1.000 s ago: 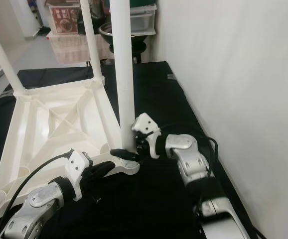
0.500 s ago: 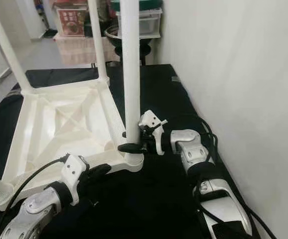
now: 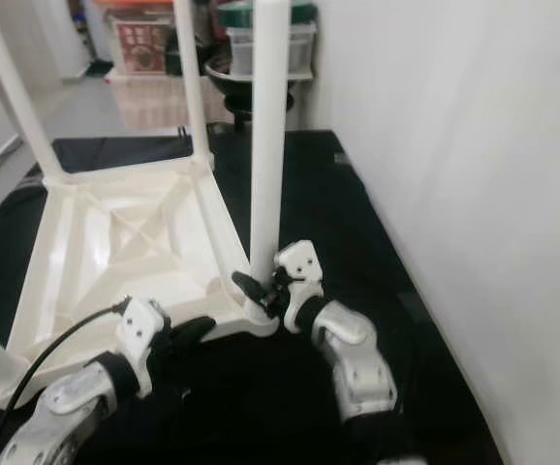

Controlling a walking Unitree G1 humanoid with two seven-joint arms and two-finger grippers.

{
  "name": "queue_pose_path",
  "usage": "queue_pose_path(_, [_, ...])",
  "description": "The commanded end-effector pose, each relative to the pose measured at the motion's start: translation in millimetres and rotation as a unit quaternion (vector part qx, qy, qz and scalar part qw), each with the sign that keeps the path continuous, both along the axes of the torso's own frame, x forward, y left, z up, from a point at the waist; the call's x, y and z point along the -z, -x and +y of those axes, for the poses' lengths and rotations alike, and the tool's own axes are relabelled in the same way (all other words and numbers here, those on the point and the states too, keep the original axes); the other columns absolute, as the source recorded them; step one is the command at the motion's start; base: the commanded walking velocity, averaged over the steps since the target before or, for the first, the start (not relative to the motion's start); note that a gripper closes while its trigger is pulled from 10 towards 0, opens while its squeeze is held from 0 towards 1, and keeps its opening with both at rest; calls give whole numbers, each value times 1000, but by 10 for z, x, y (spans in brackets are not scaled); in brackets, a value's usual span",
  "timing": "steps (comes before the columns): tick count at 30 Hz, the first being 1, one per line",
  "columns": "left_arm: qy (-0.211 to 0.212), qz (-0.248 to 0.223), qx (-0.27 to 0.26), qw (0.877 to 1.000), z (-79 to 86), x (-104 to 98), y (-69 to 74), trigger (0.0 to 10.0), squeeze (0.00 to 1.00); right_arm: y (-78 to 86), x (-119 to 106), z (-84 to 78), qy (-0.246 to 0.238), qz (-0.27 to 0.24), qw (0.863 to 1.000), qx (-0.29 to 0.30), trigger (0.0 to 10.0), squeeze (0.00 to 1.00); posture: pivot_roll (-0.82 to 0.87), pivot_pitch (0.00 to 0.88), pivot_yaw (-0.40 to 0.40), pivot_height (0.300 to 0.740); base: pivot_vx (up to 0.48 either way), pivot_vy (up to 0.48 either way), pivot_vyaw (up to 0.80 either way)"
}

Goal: Building children table

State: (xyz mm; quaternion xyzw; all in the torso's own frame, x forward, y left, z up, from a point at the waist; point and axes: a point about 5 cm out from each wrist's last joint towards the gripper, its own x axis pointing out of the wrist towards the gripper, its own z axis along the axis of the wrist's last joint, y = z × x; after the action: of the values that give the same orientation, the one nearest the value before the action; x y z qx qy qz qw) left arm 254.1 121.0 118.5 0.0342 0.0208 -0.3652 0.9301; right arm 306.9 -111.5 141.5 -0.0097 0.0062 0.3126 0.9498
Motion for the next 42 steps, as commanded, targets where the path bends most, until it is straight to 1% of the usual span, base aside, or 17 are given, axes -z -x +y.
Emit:
queue_pose_path(1, [4, 4, -1, 1000, 19, 4, -10, 10000, 0, 29, 158, -7, -1, 44, 999, 0, 0, 0, -171, 74, 23, 740, 0, 0, 0])
queue_pose_path(10, [1, -2, -5, 1000, -16, 5, -20, 10000, 0, 81, 95, 85, 51, 35, 998, -5, 0, 0, -139, 57, -6, 740, 0, 0, 0])
queue_pose_path(11, [0, -1, -2, 1000, -23, 8, -20, 10000, 0, 64, 71, 74, 52, 34, 998, 1, 5451, 0, -141, 55, -2, 740, 0, 0, 0])
queue_pose_path(12, [0, 0, 2, 1000, -31, 12, -20, 10000, 0, 41, 12, 75, 42, 28, 999, -19, 10000, 0, -140, 51, -1, 740, 0, 0, 0])
queue_pose_path(13, [0, 1, 4, 1000, -38, 14, -19, 10000, 0, 17, -57, 73, 39, 16, 998, -45, 10000, 769, -139, 50, -1, 740, 0, 0, 0])
queue_pose_path(14, [0, 1, 4, 1000, -38, 14, -19, 10000, 0, 17, -57, 73, 39, 16, 998, -45, 10000, 769, -139, 50, -1, 740, 0, 0, 0])
queue_pose_path(15, [0, 2, 7, 1000, -51, 17, -20, 10000, 0, -27, -188, 72, 42, -10, 993, -112, 10000, 1000, -135, 47, -5, 740, 0, 0, 0])
queue_pose_path(22, [0, 0, 5, 1000, -76, 14, -20, 10000, 0, -198, -437, -31, 74, -50, 972, -215, 10000, 1000, -116, 39, -20, 740, 0, 0, 0])
queue_pose_path(23, [-1, -1, 4, 1000, -79, 13, -19, 10000, 0, -206, -480, -46, 87, -50, 960, -262, 10000, 796, -105, 39, -24, 740, 0, 0, 0])
queue_pose_path(24, [-1, -1, 4, 1000, -79, 13, -19, 10000, 0, -206, -480, -46, 87, -50, 960, -262, 10000, 796, -105, 39, -24, 740, 0, 0, 0])
queue_pose_path(25, [-1, -2, 3, 1000, -84, 10, -15, 10000, 0, -219, -530, -75, 109, -44, 937, -328, 10000, 0, -92, 40, -27, 740, 0, 0, 0])
queue_pose_path(28, [-2, -2, 3, 1000, -84, 8, -8, 10000, 0, -266, -562, -99, 116, -30, 923, -366, 10000, 0, -82, 42, -26, 740, 0, 0, 0])
queue_pose_path(31, [-3, -1, 4, 1000, -82, 8, 0, 10000, 0, -354, -588, -100, 110, -19, 918, -379, 10000, 0, -77, 43, -27, 740, 0, 0, 0])
queue_pose_path(32, [-4, -1, 4, 1000, -81, 8, 4, 10000, 0, -375, -584, -88, 106, -16, 917, -383, 4784, 0, -67, 45, -28, 740, 0, 0, 0])
queue_pose_path(33, [-4, -1, 4, 1000, -81, 8, 4, 10000, 0, -375, -584, -88, 106, -16, 917, -383, 4784, 0, -67, 45, -28, 740, 0, 0, 0])
queue_pose_path(35, [-6, 0, 3, 1000, -75, 8, 19, 10000, 0, -392, -534, -79, 91, -1, 913, -397, 0, 0, -56, 50, -27, 740, 0, 0, 0])
queue_pose_path(42, [-6, 2, 4, 1000, -58, 7, 43, 10000, 0, -387, -390, -242, 88, 13, 924, -372, 0, 0, -60, 63, -16, 740, 0, 0, 0])
